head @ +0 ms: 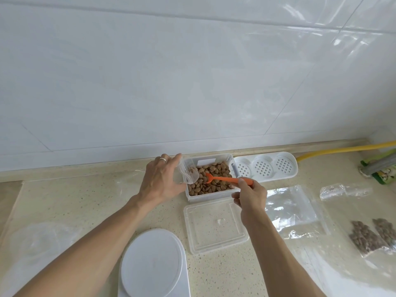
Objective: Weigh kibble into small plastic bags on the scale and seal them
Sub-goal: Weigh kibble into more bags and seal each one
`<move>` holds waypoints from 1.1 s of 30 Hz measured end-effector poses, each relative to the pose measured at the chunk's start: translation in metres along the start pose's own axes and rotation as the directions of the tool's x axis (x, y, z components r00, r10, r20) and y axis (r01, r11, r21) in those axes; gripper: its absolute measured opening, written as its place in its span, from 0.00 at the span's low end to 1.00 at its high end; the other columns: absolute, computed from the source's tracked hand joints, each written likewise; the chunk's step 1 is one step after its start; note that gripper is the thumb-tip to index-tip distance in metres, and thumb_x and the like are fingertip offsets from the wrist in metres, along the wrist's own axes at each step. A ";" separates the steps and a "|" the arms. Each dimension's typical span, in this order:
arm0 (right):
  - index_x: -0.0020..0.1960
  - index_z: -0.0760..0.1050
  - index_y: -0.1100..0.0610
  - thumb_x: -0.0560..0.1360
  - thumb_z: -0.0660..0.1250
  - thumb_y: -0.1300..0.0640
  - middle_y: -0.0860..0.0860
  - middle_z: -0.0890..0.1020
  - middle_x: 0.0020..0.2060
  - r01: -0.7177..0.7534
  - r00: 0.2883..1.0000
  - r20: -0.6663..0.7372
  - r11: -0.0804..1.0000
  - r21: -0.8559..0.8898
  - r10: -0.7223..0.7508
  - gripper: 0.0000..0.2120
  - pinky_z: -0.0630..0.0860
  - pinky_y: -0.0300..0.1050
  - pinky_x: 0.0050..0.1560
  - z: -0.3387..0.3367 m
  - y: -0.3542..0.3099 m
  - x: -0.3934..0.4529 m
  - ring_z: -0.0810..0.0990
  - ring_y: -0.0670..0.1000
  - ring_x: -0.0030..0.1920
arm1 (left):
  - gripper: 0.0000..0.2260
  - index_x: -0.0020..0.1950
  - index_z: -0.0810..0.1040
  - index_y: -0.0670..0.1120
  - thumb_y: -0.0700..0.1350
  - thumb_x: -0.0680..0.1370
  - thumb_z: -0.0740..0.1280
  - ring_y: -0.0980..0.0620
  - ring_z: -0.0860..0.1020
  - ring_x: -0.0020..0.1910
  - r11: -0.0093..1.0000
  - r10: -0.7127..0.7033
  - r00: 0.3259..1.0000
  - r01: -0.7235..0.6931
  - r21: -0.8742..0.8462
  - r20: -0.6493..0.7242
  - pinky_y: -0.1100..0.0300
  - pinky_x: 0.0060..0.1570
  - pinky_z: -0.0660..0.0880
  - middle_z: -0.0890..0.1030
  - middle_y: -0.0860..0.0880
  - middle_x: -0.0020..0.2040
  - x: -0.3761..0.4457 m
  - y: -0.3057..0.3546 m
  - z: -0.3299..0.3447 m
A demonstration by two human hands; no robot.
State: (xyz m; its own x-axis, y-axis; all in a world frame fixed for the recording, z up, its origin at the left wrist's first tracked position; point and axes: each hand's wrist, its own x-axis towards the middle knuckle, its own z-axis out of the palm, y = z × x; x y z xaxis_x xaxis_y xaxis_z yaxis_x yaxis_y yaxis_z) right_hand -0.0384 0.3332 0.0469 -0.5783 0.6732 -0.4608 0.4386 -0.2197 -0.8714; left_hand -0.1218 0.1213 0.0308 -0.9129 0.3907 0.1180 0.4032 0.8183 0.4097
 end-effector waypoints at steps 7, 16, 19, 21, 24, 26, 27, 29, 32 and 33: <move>0.49 0.78 0.59 0.79 0.64 0.62 0.56 0.86 0.44 -0.043 0.999 0.011 0.984 0.171 0.042 0.05 0.71 0.43 0.31 -0.014 -0.015 -0.003 0.73 0.48 0.28 | 0.36 0.72 0.65 0.48 0.59 0.67 0.71 0.45 0.73 0.56 0.993 -0.041 0.998 0.036 0.114 0.039 0.51 0.57 0.70 0.74 0.45 0.55 0.011 0.009 -0.005; 0.49 0.82 0.54 0.78 0.68 0.62 0.52 0.82 0.37 0.479 0.824 0.397 0.871 -0.105 -0.405 0.05 0.74 0.42 0.28 -0.002 -0.054 -0.032 0.73 0.48 0.29 | 0.37 0.74 0.62 0.48 0.53 0.69 0.73 0.46 0.70 0.60 0.986 -0.086 0.993 0.096 -0.139 0.077 0.53 0.58 0.69 0.71 0.46 0.57 0.012 0.020 -0.003; 0.49 0.82 0.53 0.78 0.68 0.61 0.45 0.79 0.30 0.627 0.715 0.505 0.763 -0.158 -0.484 0.06 0.73 0.50 0.29 0.002 -0.059 -0.040 0.73 0.50 0.29 | 0.36 0.74 0.61 0.49 0.49 0.69 0.73 0.47 0.69 0.62 0.959 -0.113 0.989 0.133 -0.252 0.094 0.55 0.57 0.70 0.70 0.46 0.59 0.010 0.020 -0.003; 0.48 0.82 0.54 0.78 0.68 0.62 0.46 0.79 0.31 0.585 0.755 0.425 0.806 -0.090 -0.500 0.06 0.74 0.49 0.29 0.000 -0.064 -0.042 0.73 0.50 0.28 | 0.37 0.75 0.60 0.49 0.48 0.69 0.73 0.47 0.68 0.64 0.951 -0.131 0.986 0.154 -0.268 0.102 0.55 0.58 0.69 0.69 0.45 0.63 0.008 0.018 -0.003; 0.47 0.80 0.55 0.78 0.66 0.62 0.52 0.79 0.33 0.514 0.831 0.248 0.858 -0.001 -0.498 0.06 0.72 0.40 0.26 -0.006 -0.066 -0.038 0.73 0.50 0.27 | 0.37 0.75 0.60 0.50 0.48 0.69 0.73 0.46 0.69 0.64 0.954 -0.140 0.986 0.159 -0.252 0.094 0.53 0.59 0.71 0.69 0.45 0.63 0.006 0.015 -0.003; 0.46 0.79 0.53 0.78 0.65 0.61 0.55 0.80 0.35 0.492 0.865 0.133 0.870 -0.036 -0.484 0.06 0.73 0.39 0.27 -0.009 -0.062 -0.029 0.75 0.50 0.28 | 0.37 0.74 0.61 0.50 0.49 0.69 0.74 0.45 0.69 0.63 0.960 -0.138 0.987 0.155 -0.234 0.085 0.52 0.59 0.71 0.70 0.45 0.61 0.003 0.014 -0.002; 0.45 0.79 0.52 0.78 0.65 0.61 0.55 0.81 0.37 0.483 0.875 0.088 0.872 -0.078 -0.476 0.07 0.75 0.41 0.28 -0.011 -0.057 -0.023 0.76 0.51 0.29 | 0.37 0.74 0.61 0.50 0.49 0.69 0.74 0.45 0.69 0.63 0.963 -0.137 0.987 0.152 -0.222 0.079 0.52 0.59 0.70 0.70 0.45 0.61 0.000 0.013 -0.001; 0.45 0.78 0.50 0.78 0.65 0.59 0.51 0.82 0.38 0.478 0.877 0.047 0.854 -0.207 -0.479 0.07 0.80 0.50 0.36 -0.013 -0.045 -0.012 0.80 0.55 0.35 | 0.37 0.74 0.62 0.50 0.49 0.69 0.74 0.44 0.70 0.62 0.970 -0.125 0.991 0.134 -0.204 0.055 0.51 0.59 0.70 0.71 0.45 0.61 -0.005 0.010 0.001; 0.47 0.78 0.52 0.78 0.64 0.59 0.46 0.80 0.38 0.493 0.861 0.082 0.788 -0.368 -0.501 0.06 0.80 0.53 0.39 -0.014 -0.026 -0.003 0.79 0.53 0.34 | 0.36 0.74 0.63 0.49 0.50 0.68 0.73 0.44 0.72 0.59 0.978 -0.103 0.994 0.106 -0.179 0.026 0.50 0.58 0.71 0.73 0.45 0.58 -0.012 0.005 0.002; 0.47 0.78 0.53 0.79 0.63 0.59 0.45 0.80 0.37 0.502 0.856 0.108 0.764 -0.404 -0.505 0.06 0.78 0.52 0.37 -0.013 -0.020 -0.002 0.77 0.51 0.32 | 0.36 0.73 0.64 0.48 0.50 0.68 0.73 0.45 0.73 0.57 0.980 -0.095 0.995 0.096 -0.172 0.018 0.51 0.57 0.72 0.73 0.45 0.57 -0.013 0.004 0.002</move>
State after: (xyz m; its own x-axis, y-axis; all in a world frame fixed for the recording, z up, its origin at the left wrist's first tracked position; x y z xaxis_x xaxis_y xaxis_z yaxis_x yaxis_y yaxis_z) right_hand -0.0373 0.3452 0.0669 -0.7910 0.6111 0.0274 0.3232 0.4555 -0.8295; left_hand -0.1085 0.1206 0.0290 -0.9457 0.3190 0.0623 0.2963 0.7672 0.5689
